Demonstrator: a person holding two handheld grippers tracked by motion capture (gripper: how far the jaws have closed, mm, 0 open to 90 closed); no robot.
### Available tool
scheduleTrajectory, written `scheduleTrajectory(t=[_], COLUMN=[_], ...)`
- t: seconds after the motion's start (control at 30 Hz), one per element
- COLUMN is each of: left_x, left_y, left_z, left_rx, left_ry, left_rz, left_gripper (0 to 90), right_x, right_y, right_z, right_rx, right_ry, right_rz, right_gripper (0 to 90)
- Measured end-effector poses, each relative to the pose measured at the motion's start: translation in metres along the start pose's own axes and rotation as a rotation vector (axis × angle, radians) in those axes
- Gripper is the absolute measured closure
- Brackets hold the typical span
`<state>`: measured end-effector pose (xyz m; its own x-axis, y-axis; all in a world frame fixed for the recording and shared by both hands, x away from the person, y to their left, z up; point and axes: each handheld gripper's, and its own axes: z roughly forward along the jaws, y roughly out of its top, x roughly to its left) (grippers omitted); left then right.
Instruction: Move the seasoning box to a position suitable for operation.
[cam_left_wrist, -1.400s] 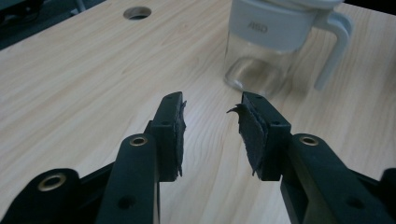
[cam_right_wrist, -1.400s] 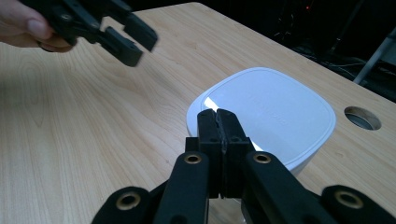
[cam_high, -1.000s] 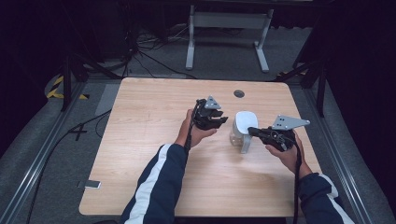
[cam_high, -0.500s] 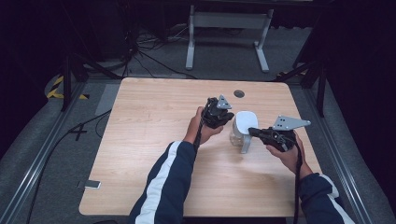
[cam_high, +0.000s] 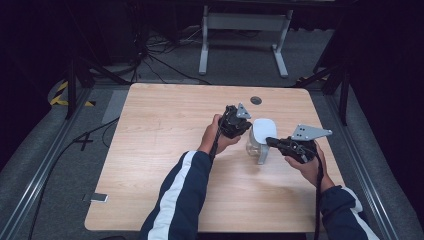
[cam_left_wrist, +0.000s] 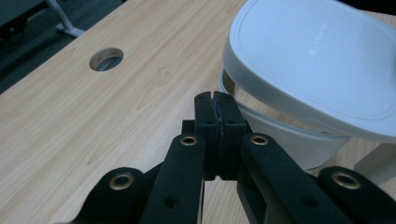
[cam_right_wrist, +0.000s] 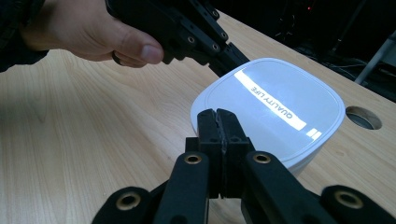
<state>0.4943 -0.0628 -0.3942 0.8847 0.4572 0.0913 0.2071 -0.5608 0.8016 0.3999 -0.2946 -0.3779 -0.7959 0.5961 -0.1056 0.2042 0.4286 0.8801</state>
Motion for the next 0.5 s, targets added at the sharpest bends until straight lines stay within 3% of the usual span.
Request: scheduleTrajectory(t=[0.5], left_x=[-0.006], left_y=[0.006], left_z=[-0.012], left_rx=[-0.108], left_ry=[-0.025], left_rz=[0.007], left_gripper=[89.3], right_x=[0.003], right_y=[-0.001], right_z=[0.0], right_rx=[0.018], right_ry=[0.001], right_rz=[-0.013], right_gripper=[90.0])
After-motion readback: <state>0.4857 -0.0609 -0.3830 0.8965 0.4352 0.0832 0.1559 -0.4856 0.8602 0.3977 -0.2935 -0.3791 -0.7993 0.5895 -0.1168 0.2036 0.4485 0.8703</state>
